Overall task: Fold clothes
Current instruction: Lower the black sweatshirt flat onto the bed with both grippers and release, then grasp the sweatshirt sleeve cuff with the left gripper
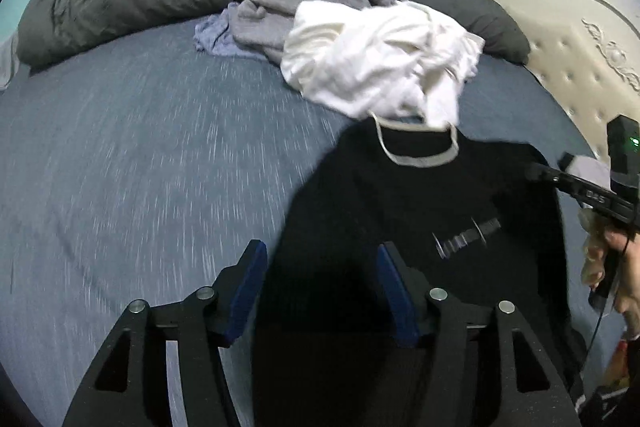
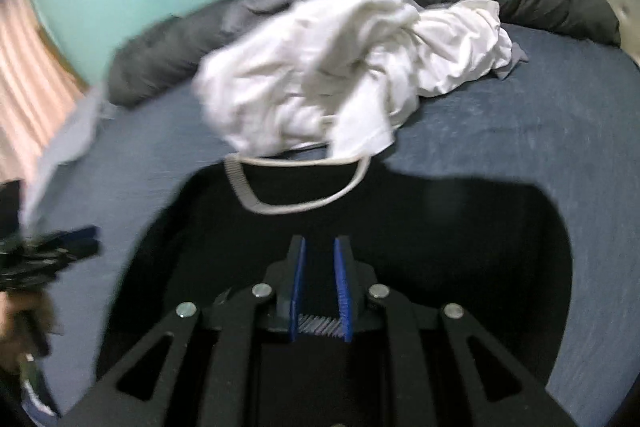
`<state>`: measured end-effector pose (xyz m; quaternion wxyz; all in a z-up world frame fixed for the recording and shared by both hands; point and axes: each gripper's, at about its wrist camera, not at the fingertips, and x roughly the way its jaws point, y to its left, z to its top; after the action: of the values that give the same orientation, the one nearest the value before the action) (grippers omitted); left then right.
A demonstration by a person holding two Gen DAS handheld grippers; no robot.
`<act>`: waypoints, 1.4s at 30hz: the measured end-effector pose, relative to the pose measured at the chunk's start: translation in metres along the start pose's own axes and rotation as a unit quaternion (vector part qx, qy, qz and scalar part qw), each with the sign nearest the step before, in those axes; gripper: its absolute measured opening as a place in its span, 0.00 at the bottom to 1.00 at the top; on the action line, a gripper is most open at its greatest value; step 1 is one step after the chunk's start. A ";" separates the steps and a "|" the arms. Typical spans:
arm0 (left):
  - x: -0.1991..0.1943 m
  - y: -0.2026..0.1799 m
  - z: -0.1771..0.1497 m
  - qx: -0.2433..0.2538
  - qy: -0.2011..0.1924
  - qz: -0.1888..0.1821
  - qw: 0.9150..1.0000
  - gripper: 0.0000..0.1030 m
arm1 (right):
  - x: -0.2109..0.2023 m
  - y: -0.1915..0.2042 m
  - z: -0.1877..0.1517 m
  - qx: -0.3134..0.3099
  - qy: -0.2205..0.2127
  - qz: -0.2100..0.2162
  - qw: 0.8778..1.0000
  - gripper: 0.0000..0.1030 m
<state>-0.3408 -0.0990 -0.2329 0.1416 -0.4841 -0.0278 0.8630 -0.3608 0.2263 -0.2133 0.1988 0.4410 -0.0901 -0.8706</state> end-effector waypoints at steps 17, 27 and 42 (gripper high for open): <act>-0.047 -0.025 -0.161 -0.001 0.052 0.032 0.998 0.62 | -0.115 0.031 -0.175 0.037 -0.042 0.035 0.998 0.43; -0.047 -0.037 -0.194 0.012 0.070 0.050 0.996 0.62 | -0.109 0.023 -0.189 0.056 -0.033 0.046 0.997 0.44; -0.068 -0.024 -0.201 0.024 0.072 0.057 0.995 0.03 | -0.106 0.019 -0.190 0.060 -0.035 0.048 0.996 0.45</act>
<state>-0.1330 -0.1128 -0.2783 0.1051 -0.5425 0.0313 0.8329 -0.1466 0.2579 -0.2427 0.2105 0.4165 -0.1699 -0.8680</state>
